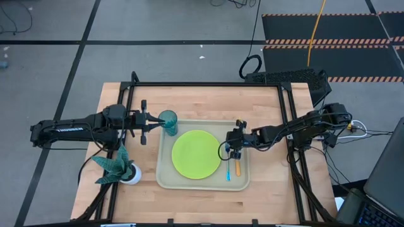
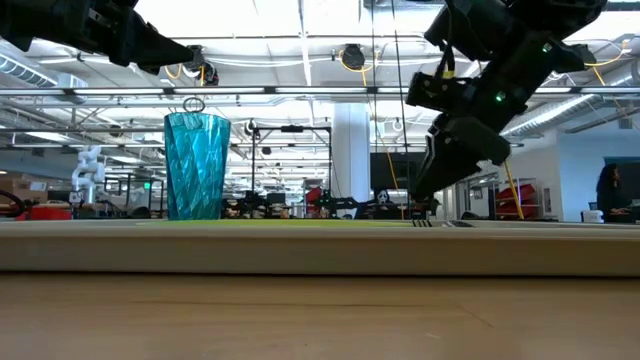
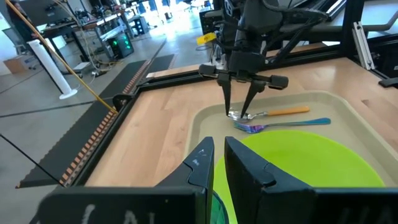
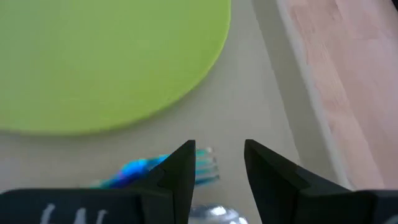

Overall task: Pick and place plate/cup/fork/spoon on tray
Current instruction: Adjust the iridescent fork on the gray serving tray

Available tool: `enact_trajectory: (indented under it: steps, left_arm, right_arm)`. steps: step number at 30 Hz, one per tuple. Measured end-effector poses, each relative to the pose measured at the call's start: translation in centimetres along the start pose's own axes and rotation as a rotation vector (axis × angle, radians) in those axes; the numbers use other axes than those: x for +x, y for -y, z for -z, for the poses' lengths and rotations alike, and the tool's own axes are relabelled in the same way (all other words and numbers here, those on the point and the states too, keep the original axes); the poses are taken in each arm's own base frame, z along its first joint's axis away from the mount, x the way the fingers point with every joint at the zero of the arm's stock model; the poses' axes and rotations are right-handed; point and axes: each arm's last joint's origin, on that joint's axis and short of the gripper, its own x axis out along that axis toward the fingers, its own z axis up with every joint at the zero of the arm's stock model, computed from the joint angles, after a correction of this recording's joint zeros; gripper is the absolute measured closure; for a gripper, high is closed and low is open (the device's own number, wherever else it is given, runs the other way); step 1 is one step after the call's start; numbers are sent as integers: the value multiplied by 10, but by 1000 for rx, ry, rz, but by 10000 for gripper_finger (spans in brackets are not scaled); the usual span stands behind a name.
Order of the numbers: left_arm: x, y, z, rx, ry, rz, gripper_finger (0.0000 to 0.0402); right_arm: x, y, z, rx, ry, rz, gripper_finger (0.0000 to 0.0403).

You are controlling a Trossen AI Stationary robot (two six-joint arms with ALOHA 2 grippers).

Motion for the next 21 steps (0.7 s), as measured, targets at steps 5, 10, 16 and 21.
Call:
enact_trajectory:
  steps: [5, 10, 16, 21]
  left_arm:
    - [0, 0, 0, 3, 0, 0, 360]
    - [0, 0, 0, 10, 1, 0, 360]
    - [0, 0, 0, 10, 1, -1, 360]
    - [0, -1, -3, 15, 30, -11, 360]
  right_arm:
    - [-1, -4, -15, 164, 142, -89, 270]
    - [-6, -9, -30, 194, 260, -269, 270]
    - [-22, 0, -25, 227, 210, -222, 270]
    - [-44, 6, -48, 136, 472, -245, 270]
